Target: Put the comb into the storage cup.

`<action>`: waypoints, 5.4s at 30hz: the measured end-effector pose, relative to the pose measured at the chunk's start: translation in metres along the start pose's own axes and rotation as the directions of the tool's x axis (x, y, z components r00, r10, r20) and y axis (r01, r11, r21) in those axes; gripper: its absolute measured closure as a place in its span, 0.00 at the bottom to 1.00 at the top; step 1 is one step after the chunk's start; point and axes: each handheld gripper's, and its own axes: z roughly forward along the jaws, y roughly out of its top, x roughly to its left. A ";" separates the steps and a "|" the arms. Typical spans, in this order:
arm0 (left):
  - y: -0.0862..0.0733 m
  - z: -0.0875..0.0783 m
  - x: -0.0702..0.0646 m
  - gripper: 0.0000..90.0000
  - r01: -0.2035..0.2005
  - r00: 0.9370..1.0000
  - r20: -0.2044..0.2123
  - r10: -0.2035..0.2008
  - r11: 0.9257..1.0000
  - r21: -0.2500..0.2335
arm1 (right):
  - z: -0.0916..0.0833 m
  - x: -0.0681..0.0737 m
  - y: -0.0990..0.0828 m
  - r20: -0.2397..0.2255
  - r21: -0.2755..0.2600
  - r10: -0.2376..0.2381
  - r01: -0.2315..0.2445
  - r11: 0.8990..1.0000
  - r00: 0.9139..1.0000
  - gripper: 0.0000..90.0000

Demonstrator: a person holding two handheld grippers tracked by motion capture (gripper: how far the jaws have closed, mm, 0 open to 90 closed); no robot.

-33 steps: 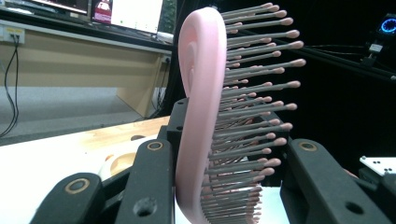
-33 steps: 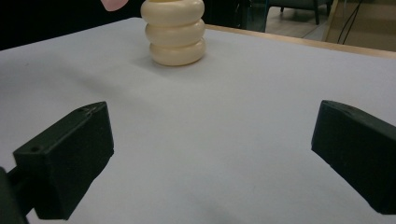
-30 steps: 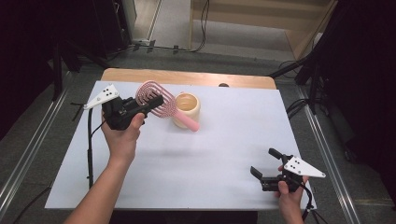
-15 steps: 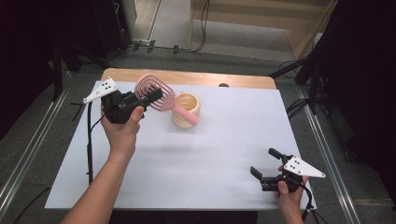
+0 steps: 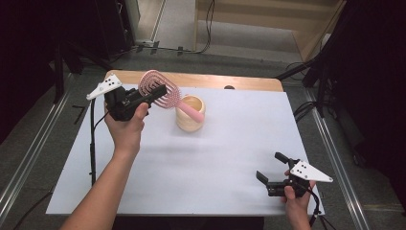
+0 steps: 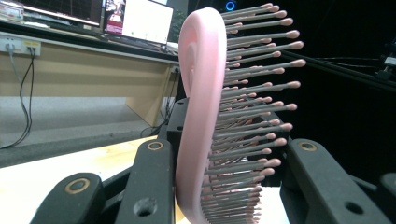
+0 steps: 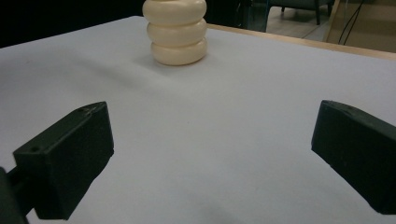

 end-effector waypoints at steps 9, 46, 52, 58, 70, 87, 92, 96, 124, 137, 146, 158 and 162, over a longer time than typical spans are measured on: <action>0.000 0.004 0.007 0.73 0.008 1.000 -0.020 -0.009 1.000 -0.005 | 0.000 0.001 0.000 -0.002 0.000 0.001 -0.001 1.000 1.000 0.00; -0.006 0.024 0.033 0.73 0.025 0.993 -0.117 -0.025 1.000 0.004 | 0.000 -0.001 0.000 -0.004 -0.005 0.002 -0.002 1.000 1.000 0.00; -0.009 0.028 0.034 0.73 0.012 0.990 -0.138 -0.009 1.000 0.016 | 0.000 -0.001 0.000 -0.004 -0.004 0.005 -0.005 1.000 1.000 0.00; -0.013 0.032 0.034 0.73 -0.001 0.988 -0.154 0.006 1.000 0.030 | 0.001 0.000 0.000 -0.009 -0.004 0.002 -0.002 1.000 1.000 0.00; -0.021 0.042 0.037 0.73 0.005 0.987 -0.162 0.005 0.998 0.057 | 0.001 0.000 0.000 -0.012 -0.005 0.004 -0.005 1.000 1.000 0.00; -0.035 0.054 0.040 0.73 0.000 0.982 -0.188 0.020 0.994 0.109 | 0.002 -0.001 -0.001 -0.017 -0.003 0.002 -0.002 1.000 1.000 0.00; -0.041 0.056 0.042 0.73 0.003 0.981 -0.193 0.020 0.993 0.121 | 0.002 -0.001 -0.001 -0.018 -0.002 0.002 -0.002 1.000 1.000 0.00; -0.046 0.058 0.044 0.73 0.013 0.980 -0.198 0.013 0.991 0.133 | 0.002 -0.001 -0.001 -0.018 -0.001 0.001 -0.001 1.000 1.000 0.00; -0.058 0.071 0.045 0.54 0.045 0.986 -0.164 -0.013 0.979 0.199 | 0.003 -0.001 -0.001 -0.016 0.005 0.000 0.000 1.000 1.000 0.00; -0.059 0.063 0.042 0.25 0.019 0.991 -0.137 0.004 0.986 0.166 | 0.003 -0.001 -0.001 -0.017 0.005 -0.003 0.003 1.000 1.000 0.00; -0.057 0.057 0.038 0.01 -0.005 0.994 -0.109 0.021 0.989 0.150 | 0.003 -0.001 -0.001 -0.016 0.005 -0.003 0.003 1.000 1.000 0.00; -0.060 0.043 0.034 0.00 -0.040 0.994 -0.099 0.055 0.989 0.145 | 0.004 -0.001 -0.001 -0.015 0.004 -0.005 0.005 1.000 1.000 0.00; -0.061 0.037 0.033 0.00 -0.047 0.993 -0.098 0.062 0.988 0.144 | 0.004 -0.001 -0.001 -0.013 0.004 -0.005 0.005 1.000 1.000 0.00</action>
